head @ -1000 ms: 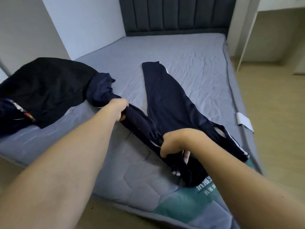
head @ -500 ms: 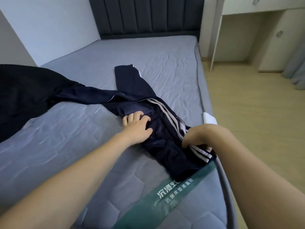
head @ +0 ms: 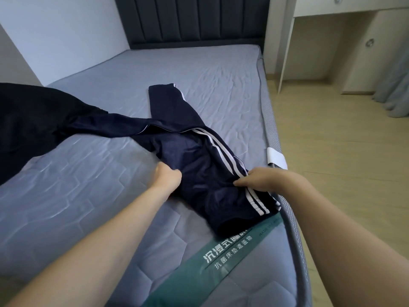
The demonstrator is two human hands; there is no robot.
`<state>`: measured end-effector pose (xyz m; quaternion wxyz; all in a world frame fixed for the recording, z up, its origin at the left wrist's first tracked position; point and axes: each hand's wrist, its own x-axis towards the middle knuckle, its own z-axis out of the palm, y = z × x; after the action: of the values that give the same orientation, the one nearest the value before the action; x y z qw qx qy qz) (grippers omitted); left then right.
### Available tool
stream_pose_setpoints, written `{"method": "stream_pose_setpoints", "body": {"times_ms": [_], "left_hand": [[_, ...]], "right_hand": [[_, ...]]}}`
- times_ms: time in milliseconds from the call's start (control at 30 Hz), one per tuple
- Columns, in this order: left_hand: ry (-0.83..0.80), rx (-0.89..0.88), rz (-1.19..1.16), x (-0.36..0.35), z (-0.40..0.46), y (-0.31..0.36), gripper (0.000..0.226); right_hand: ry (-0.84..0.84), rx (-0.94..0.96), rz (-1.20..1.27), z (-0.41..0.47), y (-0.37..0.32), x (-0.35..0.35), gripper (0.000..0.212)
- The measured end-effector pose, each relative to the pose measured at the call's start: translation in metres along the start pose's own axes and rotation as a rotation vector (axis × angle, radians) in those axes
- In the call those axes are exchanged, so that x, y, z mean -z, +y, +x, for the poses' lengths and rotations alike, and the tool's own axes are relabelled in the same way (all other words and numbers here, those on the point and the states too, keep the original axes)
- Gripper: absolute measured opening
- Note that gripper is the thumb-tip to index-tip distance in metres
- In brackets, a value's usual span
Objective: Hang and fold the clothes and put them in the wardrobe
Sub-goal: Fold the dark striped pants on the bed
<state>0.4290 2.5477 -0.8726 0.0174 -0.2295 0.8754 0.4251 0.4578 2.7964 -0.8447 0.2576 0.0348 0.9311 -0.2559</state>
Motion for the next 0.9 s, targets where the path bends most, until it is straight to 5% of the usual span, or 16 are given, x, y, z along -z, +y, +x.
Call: {"method": "stream_pose_setpoints", "body": {"times_ms": [67,133,200,267,400,500,600,767,900], "left_hand": [[0.155,-0.26,0.43,0.002,0.002,0.0,0.046],[0.203,-0.656,0.575,0.003,0.003,0.015,0.063],[0.142,-0.971,0.638,-0.002,0.008,0.042,0.072],[-0.016,-1.105,0.772,-0.012,0.014,0.072,0.075],[-0.406,-1.195,1.1,-0.046,0.015,0.111,0.052],[-0.411,-1.271,1.07,-0.051,0.012,0.124,0.016],[-0.338,-1.225,1.065,-0.041,0.013,0.127,0.016],[-0.419,-1.139,1.441,-0.038,0.013,0.107,0.023],[-0.533,-1.055,1.213,-0.042,0.026,0.095,0.018]], "right_hand": [[-0.008,-0.047,-0.1,0.001,0.0,0.004,0.065],[-0.012,-0.076,-0.138,0.001,0.0,0.009,0.065],[-0.044,-0.078,-0.086,0.001,0.001,0.016,0.054],[-0.088,-0.047,0.017,-0.001,0.004,0.023,0.052],[-0.089,-0.023,0.307,-0.005,0.016,0.022,0.042],[-0.078,-0.043,0.387,-0.007,0.026,0.021,0.037],[-0.138,-0.068,0.324,-0.011,0.027,0.025,0.025],[-0.194,-0.052,0.394,-0.009,0.025,0.032,0.047],[0.006,0.003,0.421,-0.003,0.024,0.026,0.018]]}}
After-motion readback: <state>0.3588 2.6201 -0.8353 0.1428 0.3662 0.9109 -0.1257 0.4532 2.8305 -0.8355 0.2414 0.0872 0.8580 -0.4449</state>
